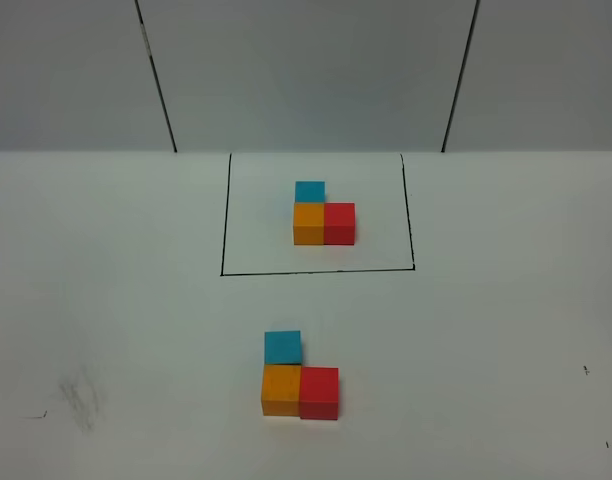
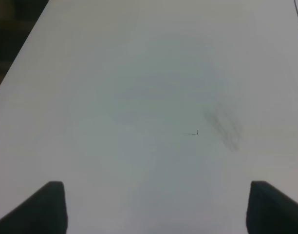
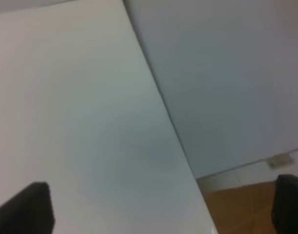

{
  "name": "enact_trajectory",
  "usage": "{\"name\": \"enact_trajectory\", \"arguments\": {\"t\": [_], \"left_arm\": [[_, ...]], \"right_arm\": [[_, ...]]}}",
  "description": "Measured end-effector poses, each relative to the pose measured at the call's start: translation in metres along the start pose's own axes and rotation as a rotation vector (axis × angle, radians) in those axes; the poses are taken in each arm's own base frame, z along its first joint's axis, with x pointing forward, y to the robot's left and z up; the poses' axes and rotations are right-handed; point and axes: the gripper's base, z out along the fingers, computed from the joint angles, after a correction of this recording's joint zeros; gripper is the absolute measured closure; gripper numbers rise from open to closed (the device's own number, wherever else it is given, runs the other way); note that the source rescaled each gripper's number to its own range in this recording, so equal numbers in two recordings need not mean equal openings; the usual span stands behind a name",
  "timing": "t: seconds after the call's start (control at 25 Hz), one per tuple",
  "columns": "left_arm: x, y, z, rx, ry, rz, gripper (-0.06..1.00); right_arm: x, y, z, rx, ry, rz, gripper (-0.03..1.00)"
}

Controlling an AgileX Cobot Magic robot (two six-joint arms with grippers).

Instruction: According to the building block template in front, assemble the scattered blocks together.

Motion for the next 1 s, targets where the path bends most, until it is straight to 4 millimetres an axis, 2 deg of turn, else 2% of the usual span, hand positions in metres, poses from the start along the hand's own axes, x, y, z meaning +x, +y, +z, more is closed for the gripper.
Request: {"name": "enact_trajectory", "arguments": {"t": [0.2,0.32,0.44,0.56,0.72,0.8,0.88,1.0], "left_arm": [[0.000,0.000,0.000,0.000,0.000,0.001,0.32],[0.000,0.000,0.000,0.000,0.000,0.001,0.32],[0.000,0.000,0.000,0.000,0.000,0.001,0.32],[0.000,0.000,0.000,0.000,0.000,0.001,0.32],[0.000,0.000,0.000,0.000,0.000,0.001,0.32],[0.000,0.000,0.000,0.000,0.000,0.001,0.32],[0.000,0.000,0.000,0.000,0.000,0.001,0.32],[0.000,0.000,0.000,0.000,0.000,0.001,0.32]], "right_arm": [[0.041,-0.027,-0.048,0.072,-0.109,0.037,0.12],[0.073,-0.041,-0.079,0.072,-0.191,0.070,0.13],[0.116,-0.055,-0.112,0.057,-0.297,0.117,0.14],[0.160,-0.061,-0.131,0.019,-0.382,0.157,0.16],[0.213,-0.058,-0.137,-0.084,-0.451,0.181,0.17],[0.232,-0.053,-0.135,-0.139,-0.469,0.152,0.18],[0.249,-0.045,-0.129,-0.204,-0.479,0.107,0.19],[0.263,-0.031,-0.115,-0.286,-0.502,0.023,0.20]]}}
